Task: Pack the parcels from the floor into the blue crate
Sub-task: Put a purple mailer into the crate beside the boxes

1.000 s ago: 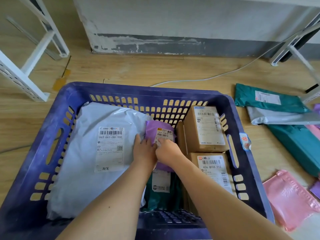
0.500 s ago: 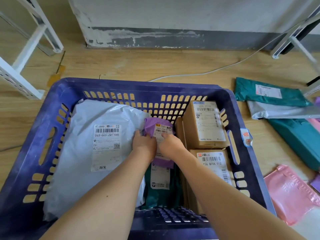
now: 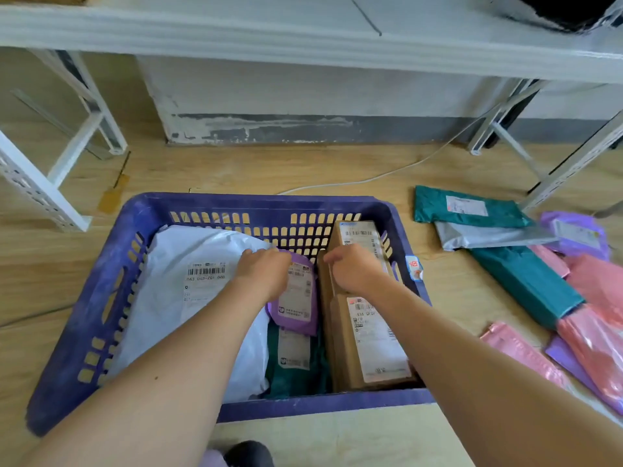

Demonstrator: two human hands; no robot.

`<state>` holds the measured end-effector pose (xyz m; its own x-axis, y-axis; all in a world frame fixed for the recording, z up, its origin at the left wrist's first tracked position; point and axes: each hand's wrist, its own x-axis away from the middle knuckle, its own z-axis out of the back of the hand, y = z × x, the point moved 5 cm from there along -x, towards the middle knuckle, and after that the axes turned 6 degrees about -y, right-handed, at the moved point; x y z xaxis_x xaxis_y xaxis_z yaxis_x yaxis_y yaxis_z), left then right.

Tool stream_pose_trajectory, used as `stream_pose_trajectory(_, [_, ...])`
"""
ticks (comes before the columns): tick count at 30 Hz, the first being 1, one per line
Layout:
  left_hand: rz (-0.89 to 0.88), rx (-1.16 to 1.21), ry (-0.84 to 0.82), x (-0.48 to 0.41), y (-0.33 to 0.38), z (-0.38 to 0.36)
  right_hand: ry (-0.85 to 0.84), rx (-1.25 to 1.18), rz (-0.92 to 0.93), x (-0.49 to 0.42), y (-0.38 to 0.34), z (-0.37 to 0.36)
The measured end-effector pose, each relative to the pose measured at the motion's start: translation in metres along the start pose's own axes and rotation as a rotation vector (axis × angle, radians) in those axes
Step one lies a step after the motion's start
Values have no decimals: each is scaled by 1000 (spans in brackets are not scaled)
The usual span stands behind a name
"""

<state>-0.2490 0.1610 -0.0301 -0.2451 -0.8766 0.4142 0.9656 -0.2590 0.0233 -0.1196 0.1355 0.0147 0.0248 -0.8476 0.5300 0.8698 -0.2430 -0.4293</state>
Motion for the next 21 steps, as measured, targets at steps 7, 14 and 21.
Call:
stream_pose_trajectory(7, [-172,177,231,34,66,66,199,-63,-5,51,42,65])
stream_pose_trajectory(14, [-438,227,374,62,162,106,327,-109,-97,106,126,106])
stream_pose_trajectory(21, [-611,267,258,76,250,94,476,-196,-228,158,235,122])
